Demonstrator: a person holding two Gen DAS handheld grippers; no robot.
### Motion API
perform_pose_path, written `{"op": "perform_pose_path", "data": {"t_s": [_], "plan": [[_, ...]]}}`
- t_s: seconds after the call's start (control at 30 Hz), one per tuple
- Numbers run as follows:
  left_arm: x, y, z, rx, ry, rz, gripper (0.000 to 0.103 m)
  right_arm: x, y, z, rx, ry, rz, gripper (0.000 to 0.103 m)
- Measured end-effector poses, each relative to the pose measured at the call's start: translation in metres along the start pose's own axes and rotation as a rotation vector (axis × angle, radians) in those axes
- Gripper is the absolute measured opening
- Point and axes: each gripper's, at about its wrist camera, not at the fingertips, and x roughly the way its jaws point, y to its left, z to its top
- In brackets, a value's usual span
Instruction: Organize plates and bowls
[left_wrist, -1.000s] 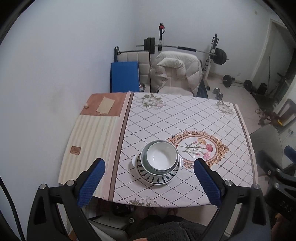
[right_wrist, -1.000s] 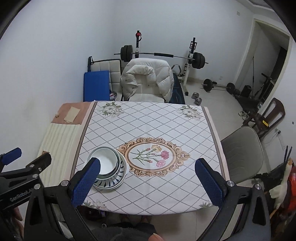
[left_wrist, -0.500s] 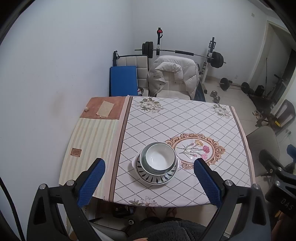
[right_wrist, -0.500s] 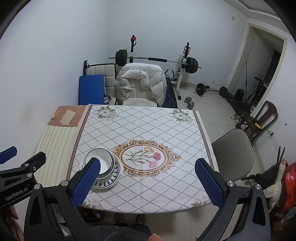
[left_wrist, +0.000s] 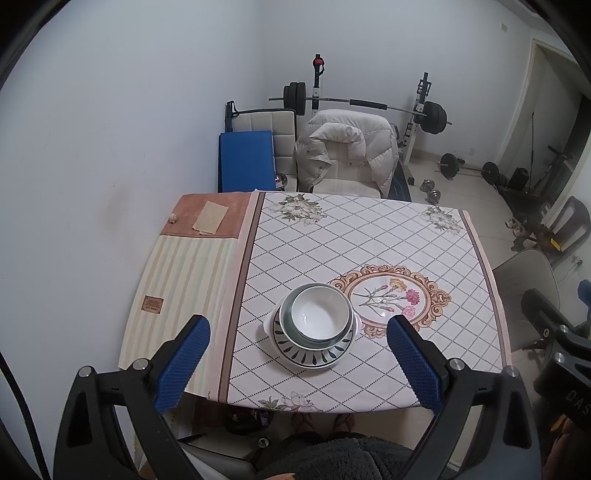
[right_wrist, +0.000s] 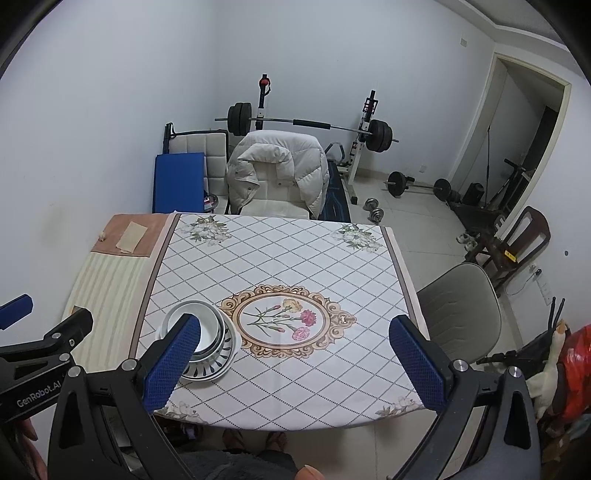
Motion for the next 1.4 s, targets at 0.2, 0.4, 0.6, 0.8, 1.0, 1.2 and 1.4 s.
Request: {"op": "perform_pose_path", "data": {"t_s": [0.2, 0.4, 0.6, 0.8, 1.0, 1.2, 1.4], "plan": [[0.001, -0.005, -0.001, -0.003, 0.004, 0.004, 0.098, 0.0, -0.002, 0.002, -0.005, -0.007, -0.006, 0.103], [0.0, -0.008, -0.002, -0.006, -0.002, 0.009, 0.098, 0.001, -0.004, 0.001, -0.012, 0.001, -0.001, 0.103], [-0.004, -0.014, -0.005, 0.001, -0.018, 0.032, 0.098, 0.002, -0.004, -0.002, -0.01, 0.005, 0.001, 0.103], [-0.007, -0.015, -0.007, -0.008, -0.014, 0.04, 0.102, 0.004, -0.006, -0.002, -0.02, 0.002, 0.004, 0.103], [-0.01, -0.009, -0.006, -0.021, -0.028, 0.046, 0.102, 0.004, -0.006, -0.001, -0.023, -0.005, 0.005, 0.103], [-0.011, -0.007, -0.007, -0.023, -0.027, 0.042, 0.102, 0.003, -0.007, -0.001, -0.027, 0.002, 0.007, 0.103], [-0.01, -0.005, -0.007, -0.023, -0.026, 0.042, 0.102, 0.003, -0.006, -0.001, -0.028, -0.001, 0.009, 0.103]]}}
